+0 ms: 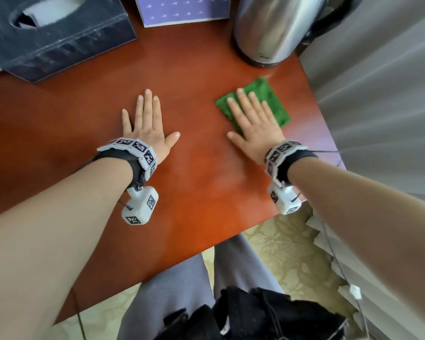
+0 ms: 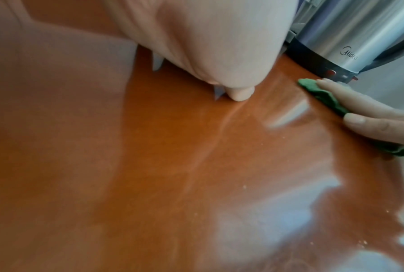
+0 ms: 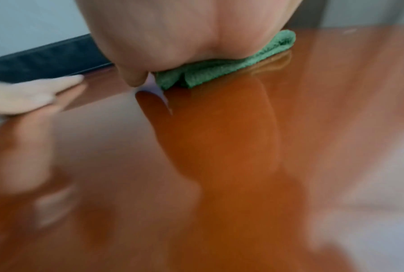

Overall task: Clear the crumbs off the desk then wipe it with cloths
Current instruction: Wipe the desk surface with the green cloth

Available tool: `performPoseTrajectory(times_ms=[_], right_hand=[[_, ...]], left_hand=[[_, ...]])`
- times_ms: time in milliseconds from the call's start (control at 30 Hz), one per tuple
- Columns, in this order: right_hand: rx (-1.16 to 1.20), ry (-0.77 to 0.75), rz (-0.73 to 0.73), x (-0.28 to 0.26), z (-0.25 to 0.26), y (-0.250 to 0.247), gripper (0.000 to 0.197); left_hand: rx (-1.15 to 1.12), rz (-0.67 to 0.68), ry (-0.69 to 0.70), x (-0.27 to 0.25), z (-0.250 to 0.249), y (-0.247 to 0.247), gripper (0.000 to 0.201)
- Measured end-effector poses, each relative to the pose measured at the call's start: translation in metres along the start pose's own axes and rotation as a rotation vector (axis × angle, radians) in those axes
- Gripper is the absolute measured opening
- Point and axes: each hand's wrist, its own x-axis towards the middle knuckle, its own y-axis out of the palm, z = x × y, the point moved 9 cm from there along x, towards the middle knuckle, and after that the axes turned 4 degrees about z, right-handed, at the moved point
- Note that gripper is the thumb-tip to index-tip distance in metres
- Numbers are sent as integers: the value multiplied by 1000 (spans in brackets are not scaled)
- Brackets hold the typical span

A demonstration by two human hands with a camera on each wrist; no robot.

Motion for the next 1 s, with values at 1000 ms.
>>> performPoseTrajectory(times_ms=[1000], right_hand=[[312,508,-127,-78,-95,23,76]], left_hand=[[-112,7,-77,-42,-47,29,80]])
